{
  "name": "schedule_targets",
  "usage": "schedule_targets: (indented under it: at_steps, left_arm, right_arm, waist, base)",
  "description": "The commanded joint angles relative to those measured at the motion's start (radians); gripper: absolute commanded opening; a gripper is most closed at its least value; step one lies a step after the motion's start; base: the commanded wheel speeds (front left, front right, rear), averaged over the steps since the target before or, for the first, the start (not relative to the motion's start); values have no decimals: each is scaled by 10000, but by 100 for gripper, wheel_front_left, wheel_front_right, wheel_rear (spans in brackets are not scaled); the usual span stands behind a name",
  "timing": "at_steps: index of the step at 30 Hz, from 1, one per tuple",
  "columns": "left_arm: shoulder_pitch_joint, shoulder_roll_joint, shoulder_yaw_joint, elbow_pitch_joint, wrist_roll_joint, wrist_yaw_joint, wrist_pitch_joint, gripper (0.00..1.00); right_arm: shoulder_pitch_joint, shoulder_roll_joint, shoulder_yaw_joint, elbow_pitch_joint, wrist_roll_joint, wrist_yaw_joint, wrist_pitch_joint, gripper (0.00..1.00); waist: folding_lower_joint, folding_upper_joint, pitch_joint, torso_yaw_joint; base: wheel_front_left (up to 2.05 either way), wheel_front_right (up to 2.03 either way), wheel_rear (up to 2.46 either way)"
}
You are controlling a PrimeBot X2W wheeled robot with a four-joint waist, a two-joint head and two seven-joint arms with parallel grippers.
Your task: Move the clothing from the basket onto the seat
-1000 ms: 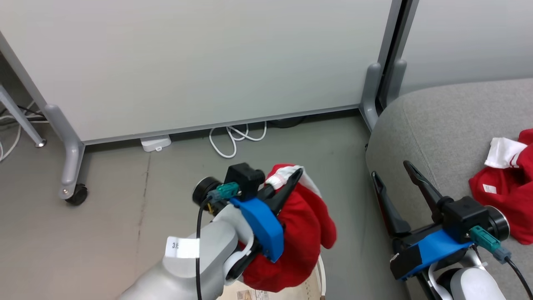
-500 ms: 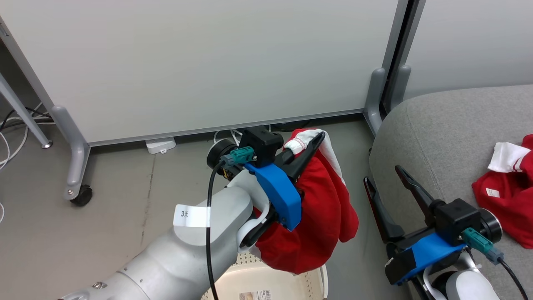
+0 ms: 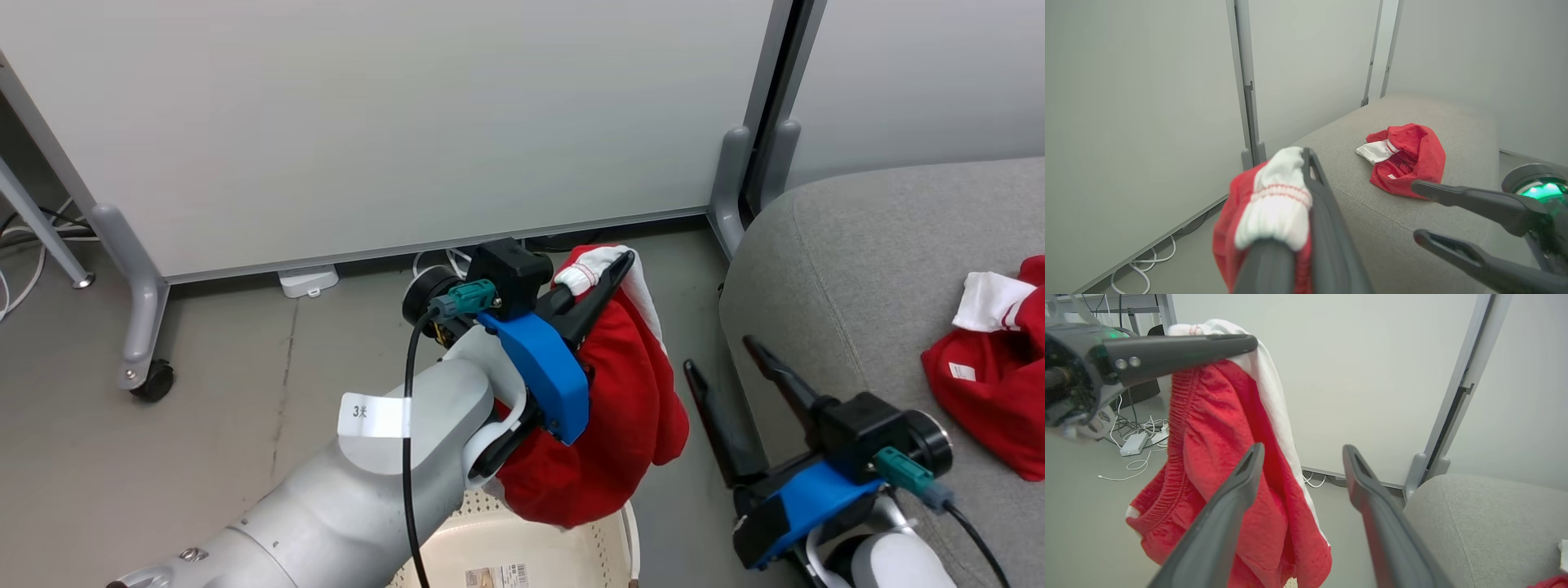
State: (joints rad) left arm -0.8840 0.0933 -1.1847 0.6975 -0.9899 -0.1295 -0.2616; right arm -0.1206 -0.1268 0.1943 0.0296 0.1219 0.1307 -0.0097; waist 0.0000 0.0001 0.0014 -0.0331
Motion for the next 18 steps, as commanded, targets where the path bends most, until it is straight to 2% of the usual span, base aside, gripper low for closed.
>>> schedule_targets:
  at_steps: [1,8,18]
  left_arm:
    - [34,58,11,40,10,-11,-49,0]
    - [31,18,-46,51,47,-11,-49,0]
    - [-142,-92,-189,-15,22,-11,-50,0]
  right_arm:
    - [-179,-62,160,59,112,1,46,100]
    - [-1064,-223,1296,917,650,1,216,100]
    - [-2846,-230,2989,2918,1848,1,44,100]
  waist:
    - [0,-1,28,1]
    - [0,-1,243,82]
    - [0,-1,462,290]
  base:
    - [0,0,0]
    - [0,0,0]
    - [0,0,0]
